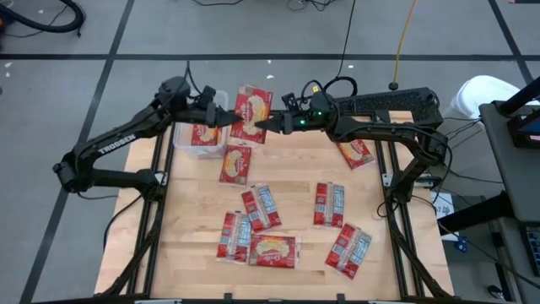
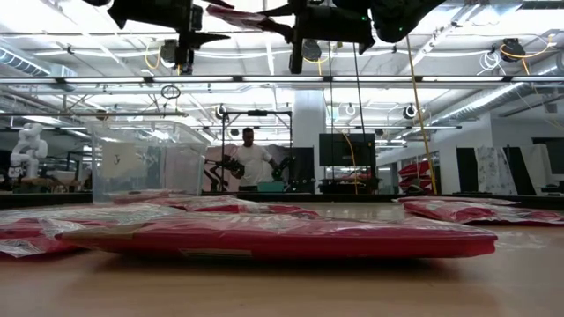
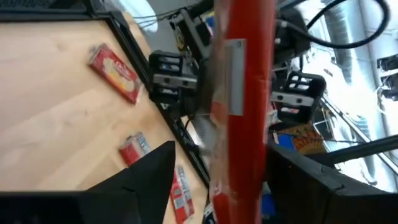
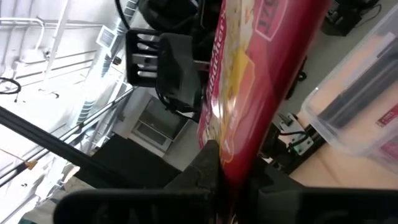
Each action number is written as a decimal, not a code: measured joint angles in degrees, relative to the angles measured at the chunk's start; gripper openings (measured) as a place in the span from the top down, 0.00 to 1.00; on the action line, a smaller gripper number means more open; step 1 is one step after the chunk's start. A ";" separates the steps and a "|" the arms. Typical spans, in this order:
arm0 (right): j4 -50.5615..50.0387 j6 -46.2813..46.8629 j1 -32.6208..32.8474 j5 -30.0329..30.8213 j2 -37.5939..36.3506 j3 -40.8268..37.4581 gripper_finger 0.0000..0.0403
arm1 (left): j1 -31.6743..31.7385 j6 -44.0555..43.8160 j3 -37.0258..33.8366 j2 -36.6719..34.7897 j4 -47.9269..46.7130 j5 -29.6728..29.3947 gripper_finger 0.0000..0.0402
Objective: Sort popcorn bags into baskets
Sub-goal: Put the red popcorn bag into the transparent container
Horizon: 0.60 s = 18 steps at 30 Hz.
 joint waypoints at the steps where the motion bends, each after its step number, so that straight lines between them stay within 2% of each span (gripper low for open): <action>1: 0.00 -0.02 0.00 0.02 -0.02 0.00 0.98 | -0.07 0.47 0.00 0.13 -0.11 -0.30 0.42; 5: -3.05 -0.86 0.00 0.08 0.00 0.00 0.98 | -0.39 2.51 0.00 0.08 0.37 -1.52 0.55; 13: -4.33 -1.40 0.00 0.26 -0.04 0.00 0.98 | -0.28 4.89 0.00 0.10 0.07 -1.49 0.94; 15: -4.33 -2.00 0.00 0.45 -0.04 0.00 0.97 | -0.28 5.19 0.00 0.10 0.16 -1.59 0.95; 18: -4.45 -2.45 0.02 2.50 -0.04 0.00 0.92 | 0.70 5.28 0.00 0.10 0.15 -1.23 0.93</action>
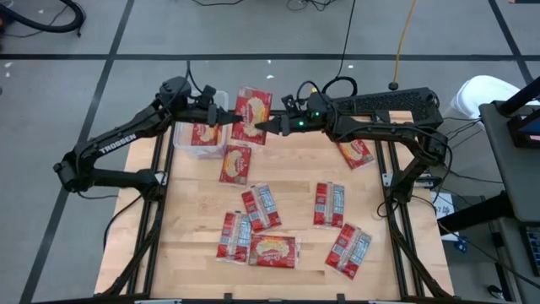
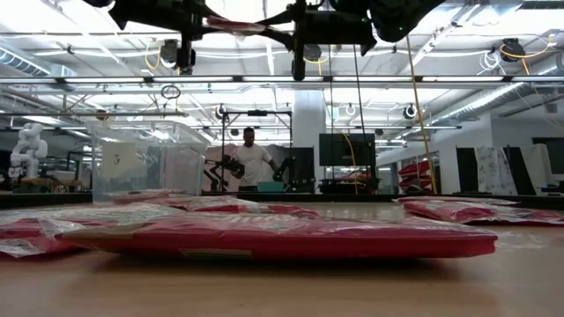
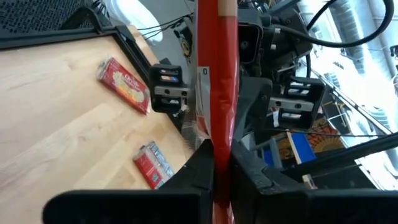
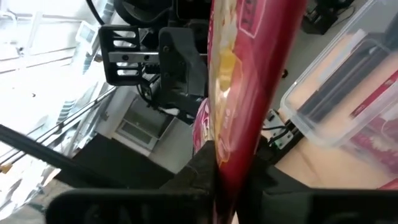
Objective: Sort popcorn bags into baskets
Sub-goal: Put the red popcorn bag into the transparent container
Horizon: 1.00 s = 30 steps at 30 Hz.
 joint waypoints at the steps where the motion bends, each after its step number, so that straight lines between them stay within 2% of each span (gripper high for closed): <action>1: -0.01 0.07 -0.03 0.31 -0.05 0.00 0.89 | 0.70 -0.28 0.00 0.00 0.05 0.55 0.92; 8: -2.91 1.54 -3.26 -1.32 -1.49 0.02 0.61 | 9.27 -0.56 1.10 -0.75 0.12 6.74 0.95; 12: -10.05 -1.69 -5.04 -1.77 -3.79 0.02 0.51 | 14.88 0.30 1.22 -0.87 -1.40 9.08 0.95; 18: -20.25 -8.18 -7.12 -2.84 -6.89 0.02 0.48 | 21.90 7.34 1.29 -0.87 -14.10 8.79 0.94; 23: -21.70 -9.71 -8.09 -2.89 -7.70 0.02 0.48 | 26.54 13.97 1.29 -0.85 -25.30 5.46 0.95; 30: -21.76 -10.46 -9.37 -2.92 -7.72 0.02 0.48 | 32.11 20.60 1.29 -0.85 -32.00 1.35 0.93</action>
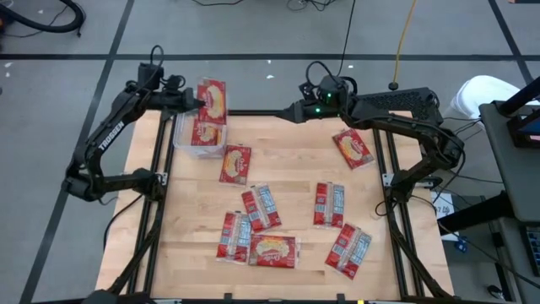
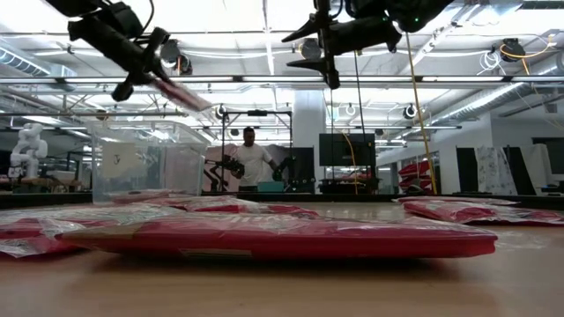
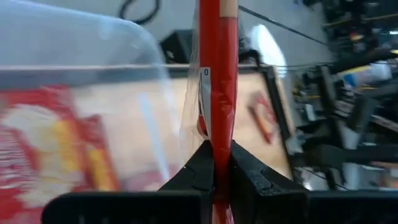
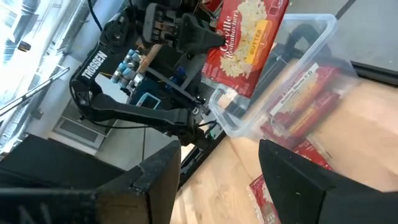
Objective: Sort popcorn bags into baskets
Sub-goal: Put the red popcorn bag into the transparent container
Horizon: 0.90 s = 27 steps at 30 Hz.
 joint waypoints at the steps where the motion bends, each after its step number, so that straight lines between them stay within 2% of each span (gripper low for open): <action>1: 0.02 -0.02 -0.20 0.00 0.00 0.00 0.48 | 0.46 1.41 0.00 0.02 -1.16 -0.81 0.93; 9: 0.02 -0.23 -1.88 0.00 0.00 0.00 0.48 | 0.83 12.41 0.00 2.96 -12.57 -10.12 0.93; 23: 0.07 0.02 -1.89 0.05 0.00 0.00 0.48 | -2.68 12.25 0.00 12.55 -12.54 -18.23 0.92; 27: 0.07 0.24 -1.89 0.04 0.00 0.00 0.48 | -3.19 10.06 0.00 13.52 -12.87 -19.62 0.86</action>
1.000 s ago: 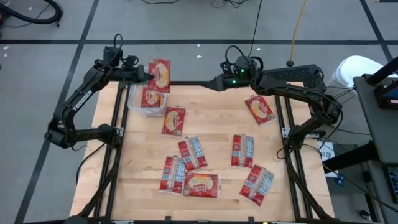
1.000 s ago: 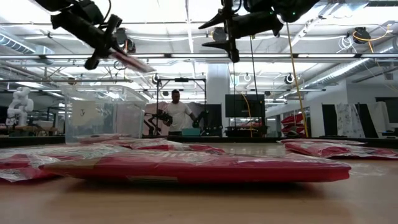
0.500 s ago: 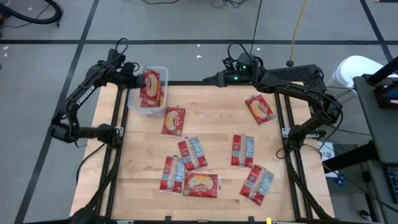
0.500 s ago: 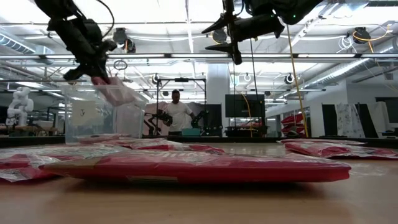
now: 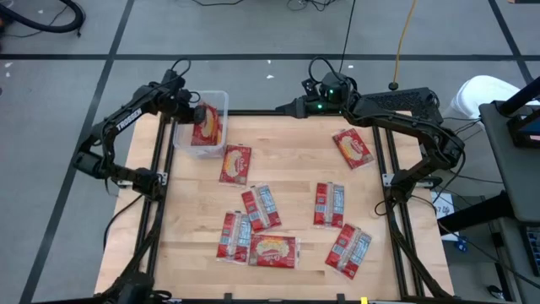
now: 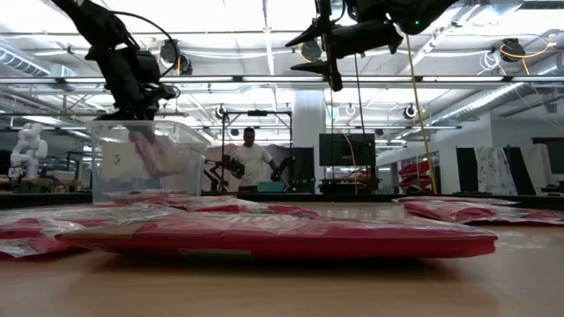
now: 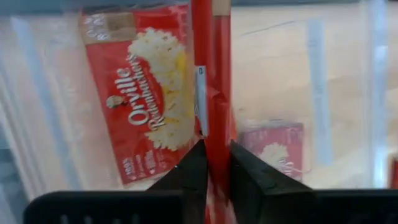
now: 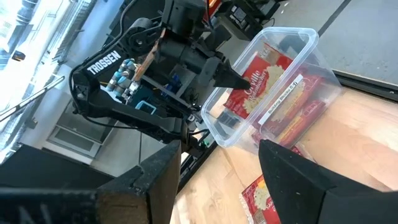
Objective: Sort popcorn bags into baskets
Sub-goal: Put the red popcorn bag into the transparent container
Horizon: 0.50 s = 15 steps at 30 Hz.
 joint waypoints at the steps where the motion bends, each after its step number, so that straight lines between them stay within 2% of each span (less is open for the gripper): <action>1: 0.01 0.25 0.00 0.00 0.00 0.00 0.48 | 0.00 -0.07 0.00 0.01 -0.34 -0.46 0.84; 5: 0.02 1.23 0.06 -0.02 0.00 0.00 0.48 | -0.38 -0.11 0.00 0.01 -0.99 -4.47 0.71; 9: 0.03 1.32 0.39 -0.04 0.00 -0.02 0.48 | -0.38 -0.12 0.00 -0.60 -0.97 -4.56 0.61; 15: 0.03 1.73 1.48 -0.04 0.00 -0.02 0.48 | -0.40 -0.49 0.07 -3.22 -1.20 -5.87 0.56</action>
